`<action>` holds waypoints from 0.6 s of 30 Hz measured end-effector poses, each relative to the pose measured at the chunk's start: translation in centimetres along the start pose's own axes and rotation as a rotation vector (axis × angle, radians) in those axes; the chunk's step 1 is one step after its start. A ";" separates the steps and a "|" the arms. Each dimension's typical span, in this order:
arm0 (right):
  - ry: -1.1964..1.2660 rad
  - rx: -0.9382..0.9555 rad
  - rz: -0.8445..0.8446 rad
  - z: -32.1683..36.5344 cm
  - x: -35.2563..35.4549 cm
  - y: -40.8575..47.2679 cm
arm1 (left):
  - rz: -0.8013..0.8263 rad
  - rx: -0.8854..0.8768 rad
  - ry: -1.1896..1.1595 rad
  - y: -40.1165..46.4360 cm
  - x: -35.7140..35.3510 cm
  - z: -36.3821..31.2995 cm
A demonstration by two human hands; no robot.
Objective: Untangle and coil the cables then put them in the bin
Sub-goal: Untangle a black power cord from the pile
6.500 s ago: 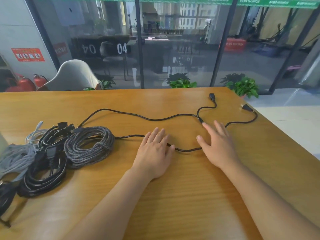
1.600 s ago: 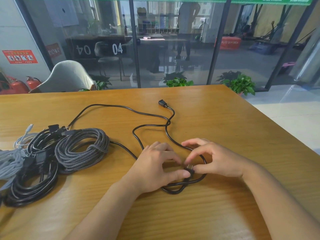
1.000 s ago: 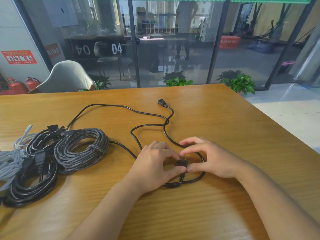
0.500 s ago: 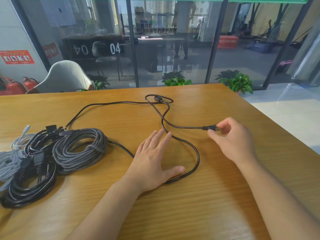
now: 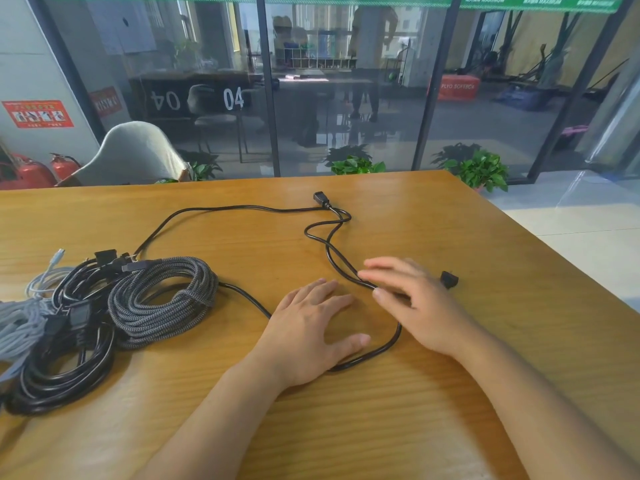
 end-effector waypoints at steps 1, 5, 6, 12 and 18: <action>-0.028 0.003 0.079 -0.1 -1.3 0.1 | -0.001 0.000 -0.001 0.0 0.0 0.0; -0.046 -0.107 0.130 -1.6 -2.0 0.3 | -0.004 -0.003 -0.001 0.0 0.0 0.0; -0.052 -0.136 0.092 -1.8 -1.4 0.3 | -0.004 -0.002 -0.002 0.0 0.0 0.0; -0.438 -0.453 -0.254 -4.4 4.5 -1.3 | -0.007 -0.009 -0.025 -0.1 0.1 0.0; -0.166 -0.184 -0.061 -1.6 1.2 -0.2 | -0.025 -0.016 -0.024 -0.1 0.3 -0.1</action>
Point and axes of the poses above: each hand's wrist, its own y-axis towards the middle knuckle, its own x-axis out of the back of the hand, z = x × y, the point moved 10 cm from there along y, towards the middle knuckle, and after that the axes turned 6 degrees about z, right-handed, at the moved point
